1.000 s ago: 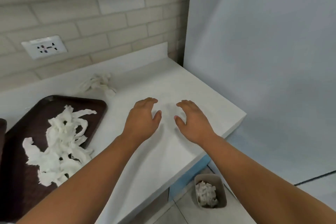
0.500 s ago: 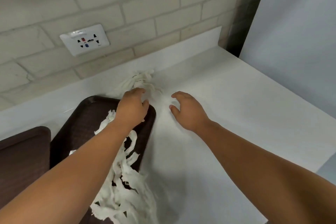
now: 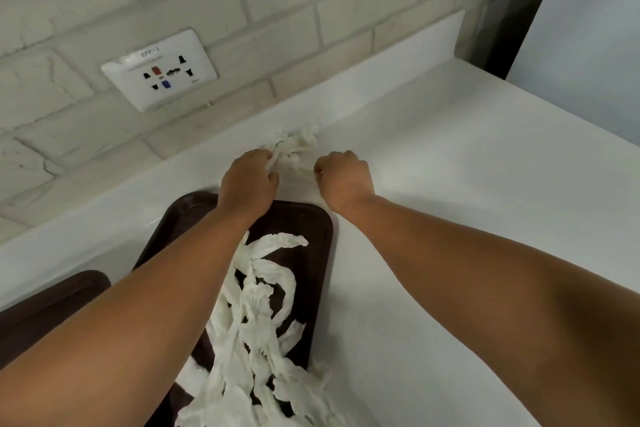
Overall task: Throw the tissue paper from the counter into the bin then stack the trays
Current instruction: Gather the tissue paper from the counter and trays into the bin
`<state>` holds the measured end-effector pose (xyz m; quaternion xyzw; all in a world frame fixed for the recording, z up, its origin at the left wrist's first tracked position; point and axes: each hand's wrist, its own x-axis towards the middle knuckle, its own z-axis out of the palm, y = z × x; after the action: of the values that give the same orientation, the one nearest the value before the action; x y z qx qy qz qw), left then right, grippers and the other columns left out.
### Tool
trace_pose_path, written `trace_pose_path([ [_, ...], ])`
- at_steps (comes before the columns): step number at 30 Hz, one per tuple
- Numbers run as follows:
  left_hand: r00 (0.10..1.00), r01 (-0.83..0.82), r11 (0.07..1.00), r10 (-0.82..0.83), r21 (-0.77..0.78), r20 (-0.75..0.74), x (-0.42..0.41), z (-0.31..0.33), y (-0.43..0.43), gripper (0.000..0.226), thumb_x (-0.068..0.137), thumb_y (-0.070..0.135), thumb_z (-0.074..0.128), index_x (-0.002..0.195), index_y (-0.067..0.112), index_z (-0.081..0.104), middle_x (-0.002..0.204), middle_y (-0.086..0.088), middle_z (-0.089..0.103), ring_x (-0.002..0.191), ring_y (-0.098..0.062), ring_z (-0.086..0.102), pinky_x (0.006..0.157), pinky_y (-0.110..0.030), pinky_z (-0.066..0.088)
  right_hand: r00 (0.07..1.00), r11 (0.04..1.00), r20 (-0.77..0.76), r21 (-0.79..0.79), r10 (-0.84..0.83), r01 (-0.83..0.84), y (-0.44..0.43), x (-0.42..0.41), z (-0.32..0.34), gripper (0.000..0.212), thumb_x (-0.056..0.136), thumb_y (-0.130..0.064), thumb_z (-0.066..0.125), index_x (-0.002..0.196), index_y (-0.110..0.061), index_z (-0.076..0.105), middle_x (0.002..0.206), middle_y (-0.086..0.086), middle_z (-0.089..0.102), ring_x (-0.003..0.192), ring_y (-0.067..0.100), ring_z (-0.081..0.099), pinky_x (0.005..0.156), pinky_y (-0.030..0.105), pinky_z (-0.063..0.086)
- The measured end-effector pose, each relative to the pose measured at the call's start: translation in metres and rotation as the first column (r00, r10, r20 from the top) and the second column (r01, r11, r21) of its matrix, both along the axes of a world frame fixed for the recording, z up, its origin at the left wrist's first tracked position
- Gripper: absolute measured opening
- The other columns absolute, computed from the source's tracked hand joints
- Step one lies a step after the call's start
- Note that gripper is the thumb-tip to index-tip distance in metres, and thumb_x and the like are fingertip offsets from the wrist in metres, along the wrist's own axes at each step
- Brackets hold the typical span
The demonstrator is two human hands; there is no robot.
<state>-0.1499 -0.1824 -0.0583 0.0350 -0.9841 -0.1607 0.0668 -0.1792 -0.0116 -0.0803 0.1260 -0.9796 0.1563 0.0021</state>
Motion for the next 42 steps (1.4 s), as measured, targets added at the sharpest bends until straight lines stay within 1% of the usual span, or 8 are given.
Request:
trace_pose_path([
  [3, 0.999, 0.006, 1.0, -0.006, 0.008, 0.034, -0.005, -0.003, 0.0, 0.046, 0.093, 0.028, 0.061, 0.136, 0.012, 0.053, 0.132, -0.01, 0.06, 0.12, -0.031, 0.055, 0.099, -0.042, 0.044, 0.999, 0.997, 0.034, -0.067, -0.037, 0.04, 0.013, 0.0, -0.005, 0.027, 0.086, -0.003, 0.048, 0.096, -0.018, 0.067, 0.091, 0.002, 0.064, 0.09, 0.025, 0.058, 0.073, 0.033, 0.047],
  [8, 0.997, 0.044, 0.998, -0.047, 0.051, 0.056, -0.008, -0.006, 0.015, 0.036, 0.091, 0.031, 0.066, 0.124, 0.017, 0.063, 0.118, -0.003, 0.069, 0.109, -0.024, 0.063, 0.089, -0.033, 0.047, 1.0, 1.0, 0.025, -0.006, 0.008, -0.008, 0.04, 0.017, -0.007, 0.037, 0.096, -0.052, 0.042, 0.113, -0.025, 0.062, 0.107, 0.001, 0.059, 0.108, 0.025, 0.049, 0.084, 0.04, 0.043],
  [15, 0.992, 0.114, 0.982, -0.121, 0.148, 0.038, -0.001, 0.003, 0.045, 0.021, 0.095, 0.031, 0.061, 0.105, 0.017, 0.073, 0.1, 0.001, 0.073, 0.094, -0.018, 0.066, 0.084, -0.03, 0.05, 0.993, 0.996, -0.09, -0.049, -0.08, 0.076, 0.078, 0.031, -0.004, 0.025, 0.1, -0.029, 0.042, 0.112, -0.019, 0.062, 0.108, 0.003, 0.058, 0.096, 0.025, 0.053, 0.076, 0.036, 0.04],
  [25, 0.991, -0.07, 0.848, 0.001, 0.526, 0.13, 0.019, 0.052, 0.071, 0.038, 0.105, 0.036, 0.03, 0.105, 0.009, 0.056, 0.098, -0.012, 0.064, 0.08, -0.02, 0.057, 0.064, -0.025, 0.039, 0.987, 0.888, -0.023, -0.438, -0.162, 0.136, 0.119, 0.059, 0.033, 0.027, 0.087, 0.0, 0.043, 0.102, -0.008, 0.064, 0.099, 0.009, 0.065, 0.091, 0.027, 0.06, 0.082, 0.042, 0.05],
  [29, 0.988, -0.111, 0.764, 0.014, 0.635, 0.156, 0.028, 0.06, 0.078, 0.051, 0.097, 0.057, 0.042, 0.096, 0.009, 0.057, 0.091, -0.007, 0.068, 0.085, -0.022, 0.065, 0.079, -0.036, 0.053, 0.965, 0.784, 0.19, -0.564, -0.181, 0.258, 0.132, 0.073, 0.042, 0.022, 0.097, -0.022, 0.042, 0.093, -0.008, 0.057, 0.094, 0.008, 0.061, 0.089, 0.026, 0.057, 0.079, 0.036, 0.046],
  [32, 0.989, -0.131, 0.623, 0.028, 0.771, 0.145, 0.037, 0.063, 0.083, 0.025, 0.094, 0.035, 0.061, 0.086, 0.012, 0.056, 0.097, -0.01, 0.068, 0.091, -0.021, 0.071, 0.082, -0.04, 0.06, 0.946, 0.755, 0.279, -0.581, -0.168, 0.305, 0.141, 0.082, 0.049, 0.037, 0.091, -0.047, 0.056, 0.085, -0.014, 0.041, 0.078, 0.001, 0.047, 0.067, 0.019, 0.048, 0.063, 0.032, 0.042],
  [38, 0.99, -0.095, 0.462, -0.049, 0.882, 0.133, 0.054, 0.074, 0.101, 0.016, 0.096, 0.01, 0.06, 0.081, 0.011, 0.052, 0.094, -0.012, 0.074, 0.087, -0.022, 0.074, 0.081, -0.04, 0.059, 0.959, 0.856, 0.218, -0.447, -0.179, 0.261, 0.168, 0.093, 0.053, 0.012, 0.09, -0.003, 0.046, 0.095, -0.011, 0.039, 0.076, 0.0, 0.043, 0.065, 0.018, 0.042, 0.054, 0.026, 0.033],
  [42, 0.991, -0.072, 0.498, -0.062, 0.864, 0.119, 0.066, 0.076, 0.115, 0.014, 0.094, 0.003, 0.05, 0.081, 0.007, 0.052, 0.08, -0.017, 0.064, 0.074, -0.027, 0.066, 0.077, -0.041, 0.061, 0.961, 0.883, 0.189, -0.389, -0.201, 0.261, 0.183, 0.109, 0.046, 0.038, 0.084, 0.007, 0.046, 0.115, -0.014, 0.049, 0.108, 0.005, 0.045, 0.081, 0.019, 0.049, 0.071, 0.024, 0.039],
])
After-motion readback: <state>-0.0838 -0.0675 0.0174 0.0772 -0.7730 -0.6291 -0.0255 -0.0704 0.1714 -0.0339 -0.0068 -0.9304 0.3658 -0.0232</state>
